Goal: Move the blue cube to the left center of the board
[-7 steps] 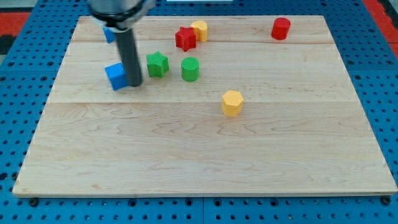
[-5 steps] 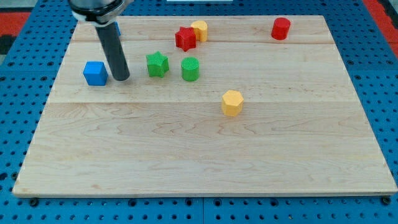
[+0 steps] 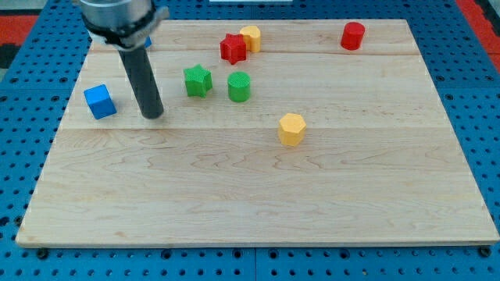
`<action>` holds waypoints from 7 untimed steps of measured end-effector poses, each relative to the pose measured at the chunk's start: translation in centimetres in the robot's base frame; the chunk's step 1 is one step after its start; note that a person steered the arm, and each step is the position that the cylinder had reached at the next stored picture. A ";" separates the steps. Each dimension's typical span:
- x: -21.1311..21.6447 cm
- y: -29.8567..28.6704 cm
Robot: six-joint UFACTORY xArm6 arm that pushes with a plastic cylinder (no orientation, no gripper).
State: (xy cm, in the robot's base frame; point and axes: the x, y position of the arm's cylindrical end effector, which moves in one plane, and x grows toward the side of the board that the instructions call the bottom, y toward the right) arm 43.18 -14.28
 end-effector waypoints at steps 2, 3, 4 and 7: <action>0.8 0.6; 0.8 0.7; 0.3 0.7; 0.3 -4.3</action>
